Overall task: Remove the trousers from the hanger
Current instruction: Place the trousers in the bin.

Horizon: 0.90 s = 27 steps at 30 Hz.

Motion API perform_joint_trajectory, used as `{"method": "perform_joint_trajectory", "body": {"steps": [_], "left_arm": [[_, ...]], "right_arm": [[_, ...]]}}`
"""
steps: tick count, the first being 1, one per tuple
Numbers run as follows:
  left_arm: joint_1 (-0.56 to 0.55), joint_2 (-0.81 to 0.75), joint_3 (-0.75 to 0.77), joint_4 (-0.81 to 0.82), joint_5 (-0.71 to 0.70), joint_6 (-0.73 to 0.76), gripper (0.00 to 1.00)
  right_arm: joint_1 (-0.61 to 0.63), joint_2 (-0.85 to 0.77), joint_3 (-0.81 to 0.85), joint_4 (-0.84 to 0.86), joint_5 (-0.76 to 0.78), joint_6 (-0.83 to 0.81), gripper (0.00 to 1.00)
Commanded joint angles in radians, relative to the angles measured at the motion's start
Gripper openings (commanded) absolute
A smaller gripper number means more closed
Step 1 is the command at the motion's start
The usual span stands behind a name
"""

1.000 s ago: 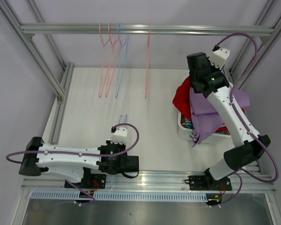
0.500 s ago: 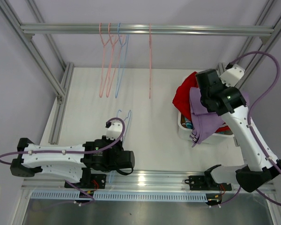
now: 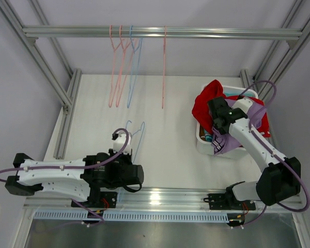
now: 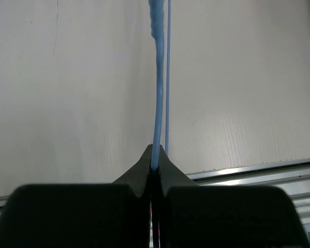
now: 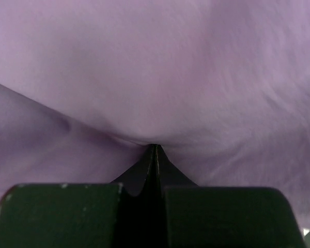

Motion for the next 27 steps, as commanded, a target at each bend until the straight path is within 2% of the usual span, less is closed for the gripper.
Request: {"method": "perform_joint_trajectory", "body": {"steps": [1,7,10,15,19,27], "left_arm": [[-0.005,-0.028,0.0,-0.073,-0.008,-0.003,0.01],[-0.006,-0.042,0.043,-0.086,-0.002,0.046,0.01],[-0.006,-0.045,0.115,-0.096,0.007,0.1,0.01],[-0.005,-0.094,0.242,-0.043,0.056,0.259,0.01],[-0.006,-0.16,0.312,0.02,0.076,0.371,0.01],[-0.006,-0.201,0.389,0.08,0.016,0.476,0.01]], "right_arm": [[-0.01,0.071,0.008,-0.013,-0.076,0.052,0.0],[-0.011,0.023,0.146,-0.093,-0.065,0.01,0.0],[-0.007,-0.011,0.235,-0.132,-0.079,-0.025,0.0],[-0.004,-0.077,0.315,-0.147,-0.113,-0.079,0.02],[-0.01,-0.138,0.274,-0.055,-0.136,-0.143,0.02],[-0.053,-0.133,0.182,0.182,-0.244,-0.269,0.0]]}}
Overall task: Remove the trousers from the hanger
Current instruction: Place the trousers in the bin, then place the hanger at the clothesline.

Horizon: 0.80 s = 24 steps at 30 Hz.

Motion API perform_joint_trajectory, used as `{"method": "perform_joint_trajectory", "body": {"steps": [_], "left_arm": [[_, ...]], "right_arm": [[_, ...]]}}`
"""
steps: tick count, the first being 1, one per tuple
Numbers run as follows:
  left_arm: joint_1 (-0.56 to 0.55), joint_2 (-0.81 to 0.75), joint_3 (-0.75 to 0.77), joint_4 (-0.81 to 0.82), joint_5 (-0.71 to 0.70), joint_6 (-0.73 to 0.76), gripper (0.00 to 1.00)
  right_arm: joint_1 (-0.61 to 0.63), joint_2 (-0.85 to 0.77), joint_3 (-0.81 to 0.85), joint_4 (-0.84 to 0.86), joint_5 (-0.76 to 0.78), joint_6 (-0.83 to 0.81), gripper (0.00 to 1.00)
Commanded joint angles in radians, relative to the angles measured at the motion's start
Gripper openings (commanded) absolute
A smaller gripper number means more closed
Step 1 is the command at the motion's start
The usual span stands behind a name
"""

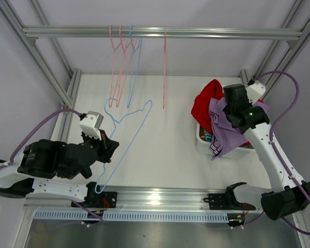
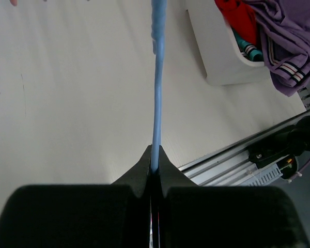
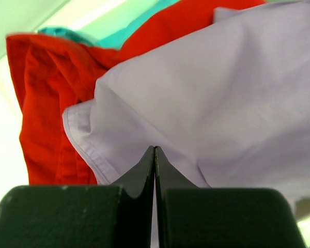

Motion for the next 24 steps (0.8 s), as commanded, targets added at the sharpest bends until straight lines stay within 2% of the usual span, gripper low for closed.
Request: {"method": "perform_joint_trajectory", "body": {"steps": [1,11,16,20,24], "left_arm": [[-0.005,0.004,0.039,0.043,-0.039,0.087,0.01],[-0.004,-0.005,0.013,0.202,-0.147,0.241,0.02],[0.001,0.001,0.018,0.285,-0.191,0.33,0.03],[0.076,0.016,0.022,0.374,-0.151,0.423,0.02],[0.168,0.041,0.033,0.548,-0.095,0.56,0.01]], "right_arm": [[-0.04,0.012,-0.044,0.154,-0.101,-0.086,0.0],[-0.152,0.141,-0.137,0.27,-0.184,-0.11,0.0],[-0.165,0.187,-0.191,0.295,-0.214,-0.103,0.0],[-0.165,0.155,-0.185,0.286,-0.211,-0.114,0.0],[-0.165,0.101,-0.151,0.254,-0.217,-0.129,0.0]]}}
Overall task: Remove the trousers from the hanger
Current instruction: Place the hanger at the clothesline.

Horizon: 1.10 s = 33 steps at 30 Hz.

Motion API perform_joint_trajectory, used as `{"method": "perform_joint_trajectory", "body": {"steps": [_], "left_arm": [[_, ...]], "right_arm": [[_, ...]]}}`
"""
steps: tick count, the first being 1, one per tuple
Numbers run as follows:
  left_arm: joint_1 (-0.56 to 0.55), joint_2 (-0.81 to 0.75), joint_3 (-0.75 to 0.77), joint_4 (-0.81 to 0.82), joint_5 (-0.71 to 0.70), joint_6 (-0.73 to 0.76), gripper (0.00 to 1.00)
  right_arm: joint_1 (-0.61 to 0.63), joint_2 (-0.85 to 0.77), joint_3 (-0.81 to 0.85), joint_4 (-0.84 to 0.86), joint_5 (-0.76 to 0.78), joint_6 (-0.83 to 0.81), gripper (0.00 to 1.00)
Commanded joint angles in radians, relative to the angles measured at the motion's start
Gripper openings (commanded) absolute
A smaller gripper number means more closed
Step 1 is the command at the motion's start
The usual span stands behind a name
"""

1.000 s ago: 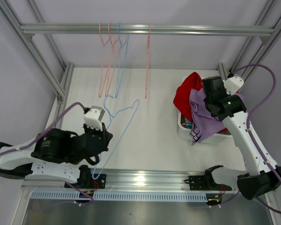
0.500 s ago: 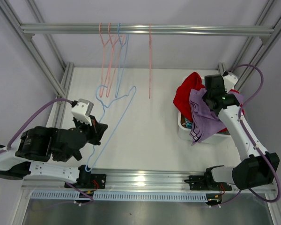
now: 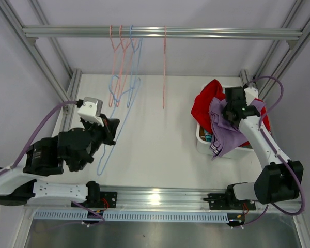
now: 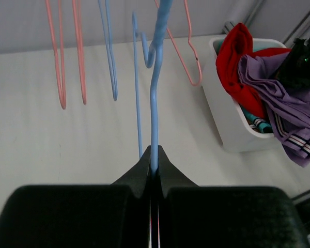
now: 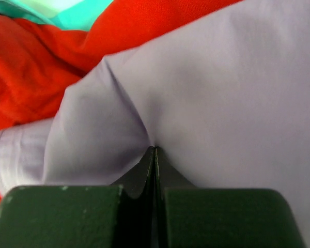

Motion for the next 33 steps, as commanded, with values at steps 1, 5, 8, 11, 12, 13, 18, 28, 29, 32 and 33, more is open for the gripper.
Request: {"method": "perform_joint_trajectory", "body": {"steps": [1,5,8,11,12,13,18,28,29,32,33], "left_arm": [[0.077,0.032,0.035,0.211,0.054,0.19,0.01],[0.207,0.11,0.12,0.26,0.154,0.244,0.01],[0.267,0.178,0.172,0.29,0.203,0.274,0.01],[0.327,0.233,0.212,0.305,0.251,0.284,0.0],[0.342,0.247,0.221,0.31,0.271,0.285,0.0],[0.376,0.269,0.242,0.31,0.283,0.282,0.0],[0.47,0.337,0.296,0.311,0.338,0.27,0.01],[0.611,0.5,0.496,0.276,0.435,0.259,0.0],[0.618,0.544,0.512,0.268,0.456,0.256,0.01],[0.654,0.608,0.595,0.236,0.484,0.247,0.01],[0.672,0.651,0.644,0.228,0.508,0.242,0.01]], "right_arm": [[-0.005,-0.076,0.04,-0.023,-0.026,-0.03,0.0],[-0.005,-0.121,0.062,-0.062,-0.037,-0.044,0.03],[-0.007,-0.164,0.022,-0.057,-0.062,-0.042,0.03],[-0.005,-0.199,-0.016,-0.04,-0.086,-0.038,0.03],[-0.005,-0.204,-0.038,-0.037,-0.095,-0.038,0.03],[-0.005,-0.208,-0.045,-0.033,-0.098,-0.035,0.03],[-0.005,-0.219,-0.085,-0.007,-0.138,-0.033,0.02],[-0.004,-0.195,-0.173,0.069,-0.181,-0.041,0.02],[-0.002,-0.193,-0.18,0.073,-0.19,-0.042,0.02],[-0.002,-0.192,-0.203,0.101,-0.21,-0.042,0.02],[-0.004,-0.189,-0.206,0.107,-0.214,-0.044,0.02]]}}
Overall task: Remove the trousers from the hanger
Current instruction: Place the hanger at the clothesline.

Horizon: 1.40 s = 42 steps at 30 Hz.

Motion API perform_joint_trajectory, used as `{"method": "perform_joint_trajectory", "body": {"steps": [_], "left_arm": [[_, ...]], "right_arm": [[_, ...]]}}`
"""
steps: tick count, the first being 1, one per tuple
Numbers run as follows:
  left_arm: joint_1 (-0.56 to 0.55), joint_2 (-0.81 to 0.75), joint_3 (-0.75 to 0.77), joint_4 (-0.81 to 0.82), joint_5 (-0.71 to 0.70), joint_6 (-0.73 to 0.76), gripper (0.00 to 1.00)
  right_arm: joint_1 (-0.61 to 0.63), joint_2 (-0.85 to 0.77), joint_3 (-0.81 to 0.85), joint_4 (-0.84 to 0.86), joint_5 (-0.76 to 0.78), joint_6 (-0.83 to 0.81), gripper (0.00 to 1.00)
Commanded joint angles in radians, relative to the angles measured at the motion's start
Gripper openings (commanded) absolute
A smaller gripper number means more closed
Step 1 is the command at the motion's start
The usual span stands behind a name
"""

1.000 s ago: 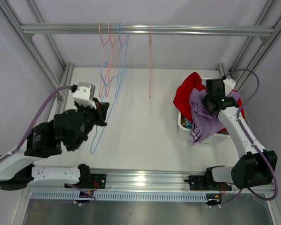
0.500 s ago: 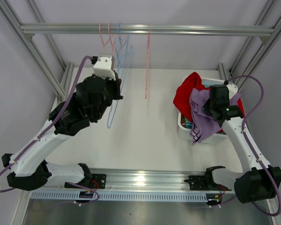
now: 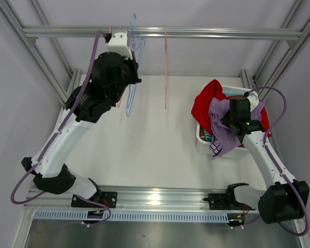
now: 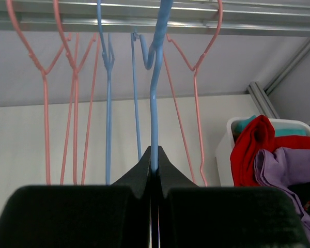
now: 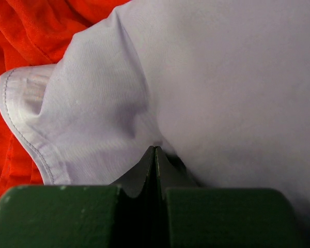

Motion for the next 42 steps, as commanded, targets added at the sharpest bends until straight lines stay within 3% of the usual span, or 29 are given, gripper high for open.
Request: {"method": "perform_joint_trajectory", "body": {"steps": [1,9,22,39,42], "left_arm": [[0.047,0.095,0.109,-0.031,0.09,-0.01,0.0],[0.121,0.241,0.266,-0.063,0.159,-0.006,0.01],[0.222,0.354,0.275,-0.049,0.205,-0.007,0.0],[0.228,0.275,-0.01,0.015,0.24,-0.058,0.01],[0.227,0.238,-0.045,0.001,0.248,-0.073,0.09]], "right_arm": [[0.0,0.025,-0.031,0.031,-0.061,-0.019,0.02],[0.0,0.072,-0.069,0.079,-0.081,-0.034,0.02],[0.0,0.108,-0.112,0.13,-0.138,-0.039,0.01],[0.006,-0.03,-0.141,0.056,-0.158,-0.06,0.04],[0.008,-0.055,-0.146,0.042,-0.17,-0.054,0.12]]}}
